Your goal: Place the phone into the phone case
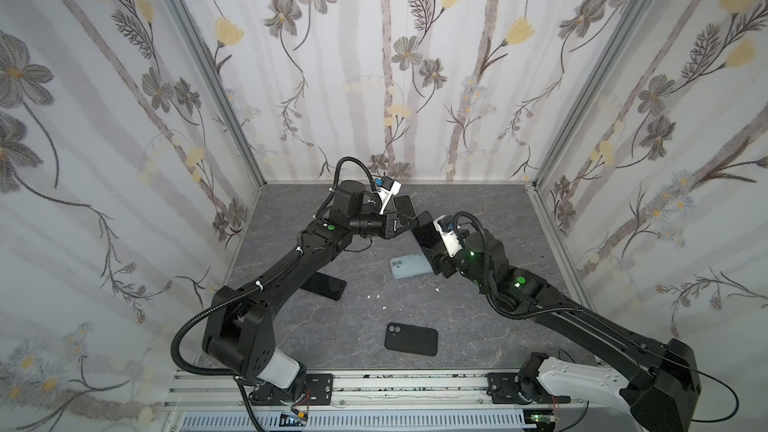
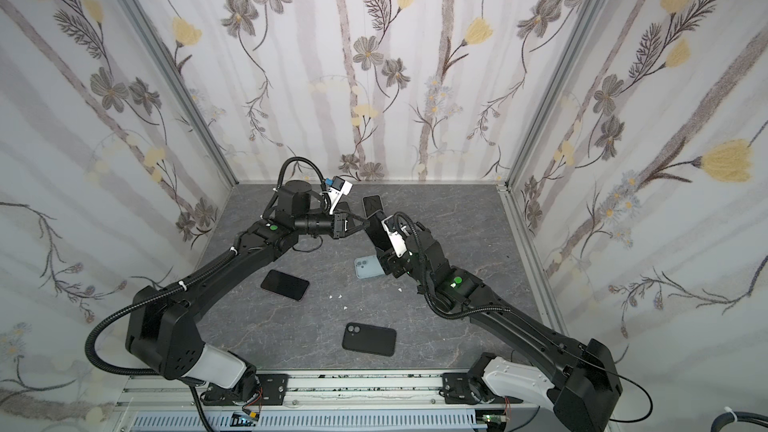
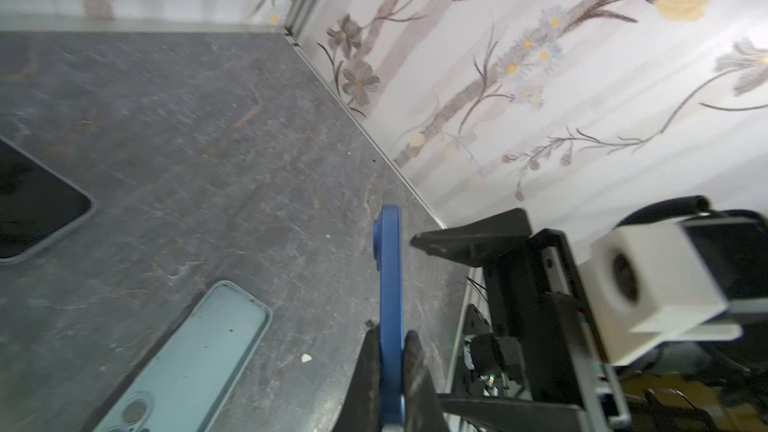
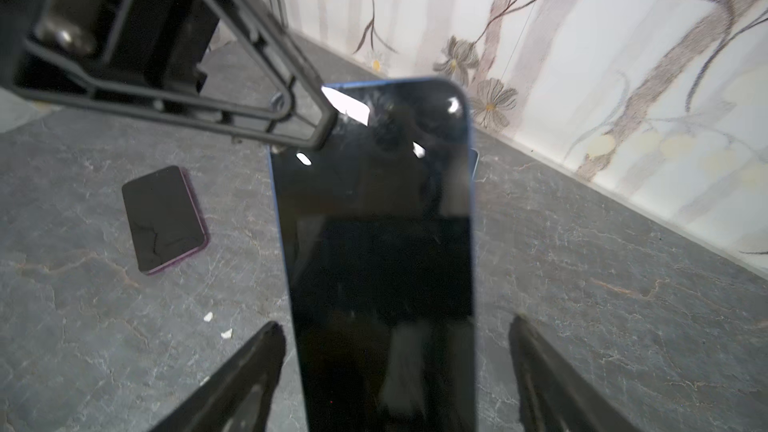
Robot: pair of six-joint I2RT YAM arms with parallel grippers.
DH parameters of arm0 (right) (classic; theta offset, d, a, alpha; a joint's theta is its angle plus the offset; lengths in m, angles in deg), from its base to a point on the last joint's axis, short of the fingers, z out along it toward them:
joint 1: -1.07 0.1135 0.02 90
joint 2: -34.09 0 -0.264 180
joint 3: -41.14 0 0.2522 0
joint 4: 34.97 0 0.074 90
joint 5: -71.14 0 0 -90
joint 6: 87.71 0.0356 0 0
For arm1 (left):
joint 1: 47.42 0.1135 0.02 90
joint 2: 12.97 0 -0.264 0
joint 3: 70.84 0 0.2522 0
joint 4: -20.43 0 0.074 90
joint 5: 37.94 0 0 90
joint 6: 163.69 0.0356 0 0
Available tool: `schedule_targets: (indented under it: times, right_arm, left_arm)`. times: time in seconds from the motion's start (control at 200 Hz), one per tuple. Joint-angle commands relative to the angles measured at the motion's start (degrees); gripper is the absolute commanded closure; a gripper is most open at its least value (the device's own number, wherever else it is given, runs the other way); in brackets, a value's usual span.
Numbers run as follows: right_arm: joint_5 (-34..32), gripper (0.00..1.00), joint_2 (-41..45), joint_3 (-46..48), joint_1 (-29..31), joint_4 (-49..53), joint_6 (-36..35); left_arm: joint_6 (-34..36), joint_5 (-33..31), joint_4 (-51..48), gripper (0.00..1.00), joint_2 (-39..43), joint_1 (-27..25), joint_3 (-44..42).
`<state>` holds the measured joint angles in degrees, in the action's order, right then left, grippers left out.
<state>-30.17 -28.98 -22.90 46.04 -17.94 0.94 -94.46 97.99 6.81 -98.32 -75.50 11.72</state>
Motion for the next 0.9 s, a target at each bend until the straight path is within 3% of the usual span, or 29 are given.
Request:
schedule_targets:
  times: [0.0, 0.16, 0.29, 0.395, 0.555, 0.669, 0.894]
  right_arm:
    - [-1.5, 0.04, 2.0, -1.2, 0.0, -4.9, 0.9]
    - [-3.3, 0.0, 6.5, -1.0, -0.1, -8.4, 4.0]
    - [-3.3, 0.0, 10.3, 1.9, -1.0, -15.4, 11.4]
    - [3.4, 0.01, 12.3, 5.4, -3.0, -23.3, 18.8]
    - [13.6, 0.17, 12.0, 10.6, -5.6, -36.6, 29.4]
    - [20.0, 0.23, 9.8, 10.7, -6.0, -42.9, 32.9]
    - [29.1, 0.32, 5.1, 10.0, -6.0, -52.7, 37.5]
  left_arm:
    - [-0.2, -7.3, 9.2, 1.0, 4.0, 0.3, -3.5]
    - [-1.8, -13.1, 24.3, 1.0, 12.4, 1.0, -12.6]
    - [-5.6, -15.1, 39.7, 1.0, 17.4, 1.5, -20.5]
    - [-9.2, -14.5, 48.3, 1.0, 18.9, 1.6, -23.7]
    - [-18.5, -14.9, 67.0, 1.0, 20.3, 1.8, -29.4]
    - [-23.8, -16.8, 77.6, 1.0, 20.6, 2.0, -32.5]
    - [-29.0, -16.4, 88.9, 1.0, 19.9, 2.1, -34.6]
